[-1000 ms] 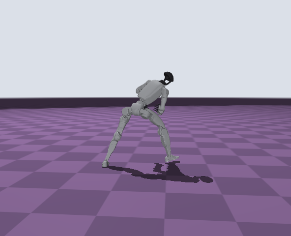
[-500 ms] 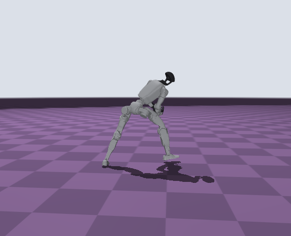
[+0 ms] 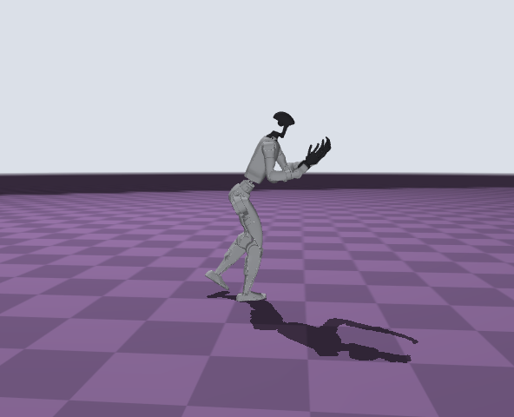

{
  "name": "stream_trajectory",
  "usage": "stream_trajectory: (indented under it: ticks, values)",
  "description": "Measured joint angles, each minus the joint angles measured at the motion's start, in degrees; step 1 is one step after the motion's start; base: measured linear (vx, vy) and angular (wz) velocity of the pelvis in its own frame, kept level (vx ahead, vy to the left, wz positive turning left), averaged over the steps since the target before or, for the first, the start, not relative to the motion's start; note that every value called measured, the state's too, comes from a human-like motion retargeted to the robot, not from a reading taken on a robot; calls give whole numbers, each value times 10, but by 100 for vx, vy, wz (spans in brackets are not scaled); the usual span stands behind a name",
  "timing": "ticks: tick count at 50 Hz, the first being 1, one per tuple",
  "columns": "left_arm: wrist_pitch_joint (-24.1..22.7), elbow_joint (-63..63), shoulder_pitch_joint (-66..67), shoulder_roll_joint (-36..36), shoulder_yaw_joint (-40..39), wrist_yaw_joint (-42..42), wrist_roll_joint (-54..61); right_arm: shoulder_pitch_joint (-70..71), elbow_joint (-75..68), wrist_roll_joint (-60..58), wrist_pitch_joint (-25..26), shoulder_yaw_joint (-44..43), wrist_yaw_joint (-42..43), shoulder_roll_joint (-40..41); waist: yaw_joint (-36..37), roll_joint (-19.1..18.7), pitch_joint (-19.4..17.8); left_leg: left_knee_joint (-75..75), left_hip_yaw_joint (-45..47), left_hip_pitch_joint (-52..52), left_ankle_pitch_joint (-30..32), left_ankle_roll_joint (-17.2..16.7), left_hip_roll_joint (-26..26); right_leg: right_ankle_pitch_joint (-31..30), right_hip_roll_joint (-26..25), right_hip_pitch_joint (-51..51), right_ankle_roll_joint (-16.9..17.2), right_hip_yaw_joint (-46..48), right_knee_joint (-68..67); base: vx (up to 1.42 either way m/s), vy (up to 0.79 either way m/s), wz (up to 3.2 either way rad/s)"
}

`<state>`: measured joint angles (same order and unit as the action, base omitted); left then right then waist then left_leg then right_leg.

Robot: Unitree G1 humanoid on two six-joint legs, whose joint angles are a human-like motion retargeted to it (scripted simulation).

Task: Kungfu

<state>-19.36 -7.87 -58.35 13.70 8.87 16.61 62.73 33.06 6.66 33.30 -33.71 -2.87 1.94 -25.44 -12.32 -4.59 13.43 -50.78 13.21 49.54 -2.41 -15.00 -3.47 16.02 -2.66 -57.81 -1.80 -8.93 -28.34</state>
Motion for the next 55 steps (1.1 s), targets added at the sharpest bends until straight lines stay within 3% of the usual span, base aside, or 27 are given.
stream_trajectory:
  ticks: [3,8,12,14,19,20,23,24,26,29,30,33,38,44,50,52,55]
  values:
    - [14,6,19,-22,8,32,-6,-15,36,15,-10,-9,27,16,8,4,12,24,-23,44,-33,21,-71,-6,-70,105,-20,-43,51,80,-33,-308]
    - [27,24,65,-66,22,75,-30,-47,93,64,-32,-12,34,35,17,24,23,200,-78,77,21,65,-114,-8,-115,224,-15,-146,78,71,4,-288]
    - [35,38,112,-101,45,102,-42,-81,129,92,-39,5,21,49,22,29,20,355,-150,57,46,111,-133,6,-119,283,5,-212,64,53,34,-296]
    - [39,40,143,-123,59,118,-50,-101,141,104,-41,20,14,58,26,26,29,407,-160,39,52,115,-154,24,-119,289,9,-241,42,51,53,-316]
    - [46,3,232,-204,109,160,-73,-185,167,139,-50,55,-13,84,-9,-15,49,375,-64,22,37,162,-212,65,-98,282,41,-279,-9,47,67,-228]
    - [48,-8,248,-224,124,165,-69,-205,174,148,-52,59,-18,88,-17,-24,44,361,-36,12,26,159,-219,70,-87,283,54,-278,-14,37,87,-209]
    - [43,-30,287,-277,179,177,-19,-268,197,177,-72,53,-28,86,-31,-98,-6,290,-52,27,92,35,-286,59,-104,288,99,-205,-18,32,95,-211]
    - [44,-33,295,-283,186,178,-4,-287,203,179,-83,54,-30,87,-26,-101,-10,240,-48,44,88,21,-298,50,-90,278,114,-191,-19,23,83,-247]
    - [49,-36,303,-279,179,176,10,-319,207,169,-98,73,-26,95,-14,-85,-21,192,9,29,68,26,-316,28,-46,264,136,-164,-14,16,86,-267]
    - [44,-34,305,-250,147,170,-16,-328,199,137,-116,117,1,102,-22,-104,-48,100,36,43,1,23,-373,-24,3,250,130,-39,14,-4,69,-157]
    - [41,-31,308,-246,139,166,-33,-328,198,132,-116,125,7,98,-11,-98,-43,76,48,46,-16,29,-371,-40,28,237,122,-15,17,2,57,-134]
    - [26,-17,314,-241,145,150,-61,-332,205,105,-112,117,7,78,17,-61,-5,51,79,51,-37,39,-327,-72,95,207,148,-31,39,1,39,-26]
    - [34,22,307,-184,141,166,-87,-323,221,-2,-95,80,32,38,34,-44,26,39,58,99,-49,56,-266,-89,149,216,155,12,80,3,26,92]
    - [31,112,303,-39,70,163,-169,-233,235,-130,-60,82,101,-33,80,0,42,63,28,133,-32,54,-201,-63,173,269,153,63,109,3,7,158]
    - [18,231,367,149,-39,84,-289,-47,190,-192,9,101,130,-94,151,113,91,123,-28,184,16,48,-84,6,198,304,166,127,114,13,-19,246]
    - [23,251,405,205,-89,47,-314,20,151,-177,32,94,126,-125,186,146,92,148,-70,199,51,45,-59,21,175,316,168,145,112,10,-32,201]
    - [51,241,473,268,-189,8,-338,110,71,-153,69,77,99,-167,250,183,66,179,-134,203,94,35,-40,29,139,353,168,202,126,7,-39,152]
